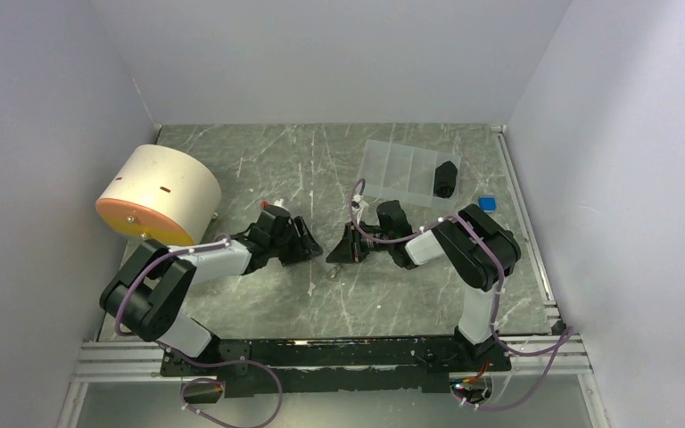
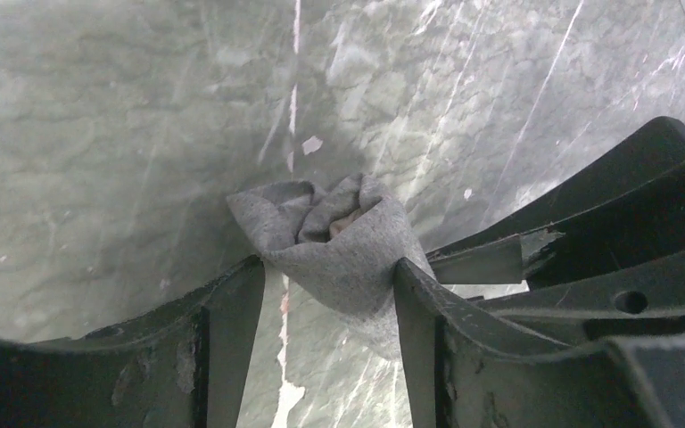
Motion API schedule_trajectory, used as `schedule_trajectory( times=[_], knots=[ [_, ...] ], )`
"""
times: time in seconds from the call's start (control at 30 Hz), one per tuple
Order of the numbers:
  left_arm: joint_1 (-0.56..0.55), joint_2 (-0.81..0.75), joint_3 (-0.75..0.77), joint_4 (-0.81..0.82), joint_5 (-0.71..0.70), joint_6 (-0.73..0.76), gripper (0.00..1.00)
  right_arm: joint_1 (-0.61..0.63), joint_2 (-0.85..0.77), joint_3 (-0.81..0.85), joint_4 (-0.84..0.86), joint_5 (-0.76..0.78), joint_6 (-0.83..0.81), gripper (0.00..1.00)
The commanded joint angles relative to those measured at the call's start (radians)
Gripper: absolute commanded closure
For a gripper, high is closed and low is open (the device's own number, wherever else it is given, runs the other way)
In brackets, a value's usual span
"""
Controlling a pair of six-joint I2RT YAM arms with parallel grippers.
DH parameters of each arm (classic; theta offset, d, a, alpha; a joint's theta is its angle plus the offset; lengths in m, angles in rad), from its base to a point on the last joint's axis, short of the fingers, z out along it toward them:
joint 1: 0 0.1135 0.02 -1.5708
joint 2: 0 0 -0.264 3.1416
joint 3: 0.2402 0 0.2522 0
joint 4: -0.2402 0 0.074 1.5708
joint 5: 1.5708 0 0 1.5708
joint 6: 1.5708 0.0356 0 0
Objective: Roll the underwear
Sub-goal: Roll the underwear to the center of the board.
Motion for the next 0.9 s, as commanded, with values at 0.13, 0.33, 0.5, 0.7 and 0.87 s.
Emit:
schedule_trajectory(
  times=[0.13,0.33,0.5,0.7,0.87],
  knots=[
    [-0.006,0.069,0.020,-0.022,-0.015,0.016,0.42,0.004,-0.120,0.080,-0.315,0.142,-0.169,0.57],
    [-0.005,0.082,0.030,-0.045,-0.025,0.019,0.43,0.132,-0.244,0.157,-0.578,0.481,-0.324,0.50],
    [-0.005,0.093,0.047,-0.062,-0.028,0.014,0.44,0.289,-0.246,0.226,-0.651,0.730,-0.388,0.46],
    [-0.005,0.100,0.048,-0.055,-0.015,0.003,0.44,0.353,-0.153,0.266,-0.706,0.884,-0.428,0.57],
    [-0.005,0.092,0.042,-0.050,-0.010,0.003,0.40,0.336,-0.156,0.213,-0.653,0.849,-0.426,0.70]
  ],
)
